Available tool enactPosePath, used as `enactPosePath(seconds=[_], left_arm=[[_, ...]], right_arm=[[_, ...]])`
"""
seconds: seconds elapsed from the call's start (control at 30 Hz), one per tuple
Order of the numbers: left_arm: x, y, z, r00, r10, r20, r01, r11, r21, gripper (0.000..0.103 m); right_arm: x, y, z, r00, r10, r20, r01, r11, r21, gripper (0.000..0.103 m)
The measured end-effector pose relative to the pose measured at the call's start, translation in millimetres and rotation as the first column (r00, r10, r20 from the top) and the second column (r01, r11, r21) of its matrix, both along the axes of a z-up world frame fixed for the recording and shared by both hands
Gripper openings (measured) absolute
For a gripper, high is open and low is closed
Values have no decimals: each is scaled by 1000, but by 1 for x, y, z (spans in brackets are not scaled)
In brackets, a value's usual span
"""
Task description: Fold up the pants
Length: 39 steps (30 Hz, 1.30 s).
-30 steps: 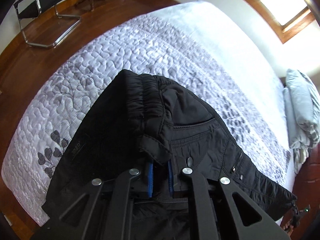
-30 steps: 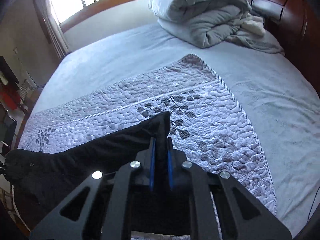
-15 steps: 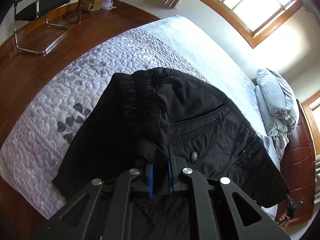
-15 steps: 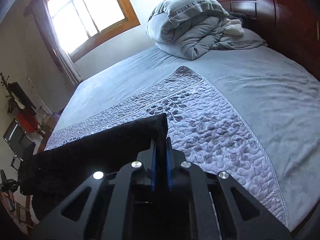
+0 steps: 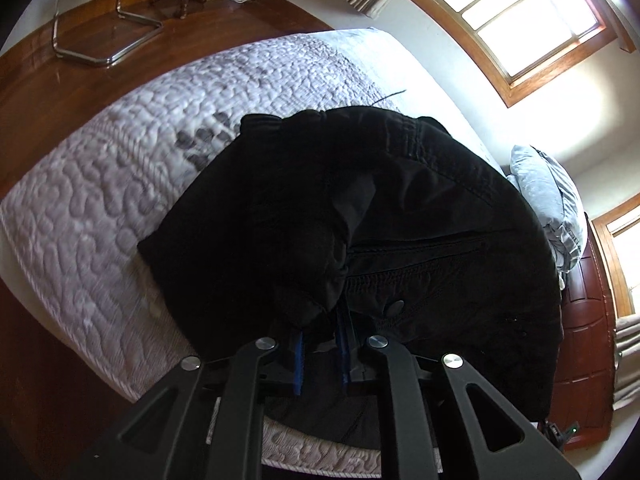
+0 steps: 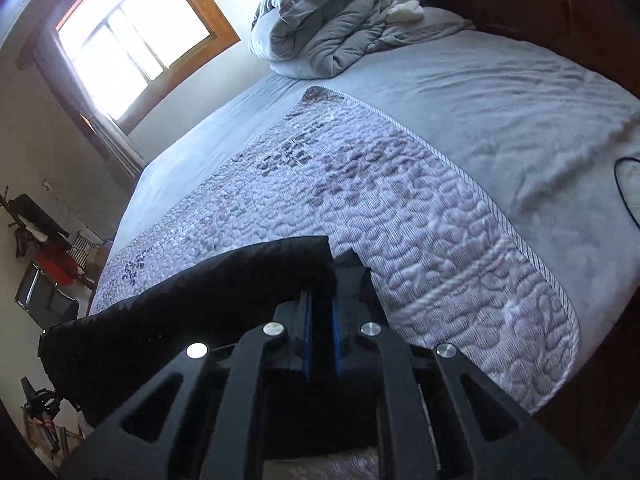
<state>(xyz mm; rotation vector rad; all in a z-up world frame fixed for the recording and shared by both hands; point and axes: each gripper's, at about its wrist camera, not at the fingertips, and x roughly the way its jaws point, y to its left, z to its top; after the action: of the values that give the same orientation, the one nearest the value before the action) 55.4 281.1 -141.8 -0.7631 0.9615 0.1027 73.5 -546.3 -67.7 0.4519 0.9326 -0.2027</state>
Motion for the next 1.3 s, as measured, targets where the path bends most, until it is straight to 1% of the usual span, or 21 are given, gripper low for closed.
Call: enactPosePath(seconds=[0.13,0.23,0.3,0.37,0.4,0.47,0.53,0.6,0.67,0.7,0.8,0.93,1.0,1.03,1.07,1.1,1.13,1.17,1.2,1.23,1.3], left_arm=[[-17,-6,-11,1000,12,-6,-12,1000,10,17],[-30,-10,-17,1000,20,-24,-20,1000,21,24],[-38,-11,-19,999,23,-46,-21,999,44,29],[-51,-11,-19,997,37,-64,-32,996,81,30],[-59,-11,-18,997,42,-64,-37,996,81,33],[-81,-7,-12,995,85,-58,-80,993,84,60],[-100,-5,-4,993,120,-22,-119,991,60,64],[-118,-4,7,989,144,25,-144,989,-22,68],[-126,-3,13,983,177,45,-174,982,-70,79],[-128,-2,14,978,204,52,-197,974,-113,84],[-118,-3,3,973,232,10,-223,947,-233,85],[-100,-7,-9,962,271,8,-254,911,-325,84],[-89,-8,-9,956,292,13,-270,899,-345,79],[-82,-9,-9,956,294,14,-271,896,-350,70],[-76,-9,-9,956,294,2,-275,896,-348,53],[-70,-9,-9,957,290,-21,-280,899,-337,41],[-60,-9,-12,960,273,-61,-278,908,-314,22],[-54,-8,-15,961,266,-80,-277,910,-308,16],[-50,-6,-18,958,272,-93,-287,905,-313,14],[-46,-4,-23,952,285,-110,-306,893,-331,11],[-36,-2,-26,947,296,-124,-320,882,-346,9]], right_arm=[[-20,-3,-27,997,-22,-71,21,1000,-13,6],[-31,-4,-44,993,-30,-113,31,1000,1,7],[-37,-2,-55,985,-34,-169,29,999,-31,13],[-44,-1,-60,979,-46,-200,31,997,-76,17],[-49,-3,-62,976,-60,-209,43,996,-83,31],[-60,-8,-61,974,-102,-202,87,993,-85,49],[-71,-12,-57,971,-138,-195,122,988,-92,50],[-80,-16,-53,969,-168,-181,157,985,-76,50],[-89,-19,-47,968,-198,-156,195,980,-39,50],[-93,-18,-44,968,-207,-144,206,978,-24,50],[-94,-10,-34,970,-214,-115,215,977,-4,50],[-93,11,-25,980,-172,-98,172,985,0,50],[-91,22,-21,985,-141,-101,139,990,-27,51],[-91,28,-19,987,-126,-103,122,991,-47,51],[-90,34,-18,988,-112,-105,105,992,-65,51],[-89,38,-17,989,-101,-105,93,993,-76,51],[-87,43,-16,991,-87,-105,80,994,-75,51],[-86,47,-16,992,-75,-106,67,995,-73,51],[-86,50,-16,992,-68,-104,60,995,-75,51],[-85,53,-15,993,-58,-103,50,996,-79,51],[-83,58,-15,993,-48,-105,40,996,-80,51]])
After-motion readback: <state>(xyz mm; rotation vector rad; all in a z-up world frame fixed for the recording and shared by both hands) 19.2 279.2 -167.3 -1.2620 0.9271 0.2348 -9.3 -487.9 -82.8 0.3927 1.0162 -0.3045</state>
